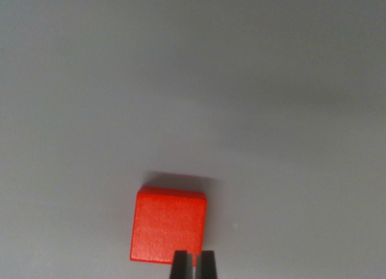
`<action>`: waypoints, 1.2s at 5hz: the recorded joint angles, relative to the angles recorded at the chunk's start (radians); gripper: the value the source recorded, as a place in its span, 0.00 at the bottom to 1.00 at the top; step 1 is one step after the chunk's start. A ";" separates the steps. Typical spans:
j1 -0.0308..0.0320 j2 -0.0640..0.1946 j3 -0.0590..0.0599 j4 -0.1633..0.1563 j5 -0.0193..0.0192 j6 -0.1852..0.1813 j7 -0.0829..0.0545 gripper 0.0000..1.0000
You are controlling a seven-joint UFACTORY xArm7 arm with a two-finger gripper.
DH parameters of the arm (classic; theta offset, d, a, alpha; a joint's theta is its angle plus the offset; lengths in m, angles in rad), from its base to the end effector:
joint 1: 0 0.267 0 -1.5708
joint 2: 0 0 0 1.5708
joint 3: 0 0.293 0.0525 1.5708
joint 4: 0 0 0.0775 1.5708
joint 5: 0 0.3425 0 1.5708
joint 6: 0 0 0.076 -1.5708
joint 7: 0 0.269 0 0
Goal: Reach red block
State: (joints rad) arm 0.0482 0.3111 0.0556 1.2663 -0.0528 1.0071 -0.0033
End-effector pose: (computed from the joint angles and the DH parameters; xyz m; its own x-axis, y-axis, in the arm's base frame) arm 0.5243 0.0458 0.1231 0.9898 0.1330 -0.0516 0.1345 -0.9906 0.0259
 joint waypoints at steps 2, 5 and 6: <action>0.0017 0.021 0.001 -0.022 -0.0008 -0.042 0.001 0.00; 0.0049 0.057 0.002 -0.060 -0.0024 -0.117 0.004 0.00; 0.0049 0.057 0.002 -0.060 -0.0024 -0.117 0.004 0.00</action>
State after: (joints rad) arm 0.0530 0.3684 0.0572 1.2061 -0.0552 0.8906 0.0004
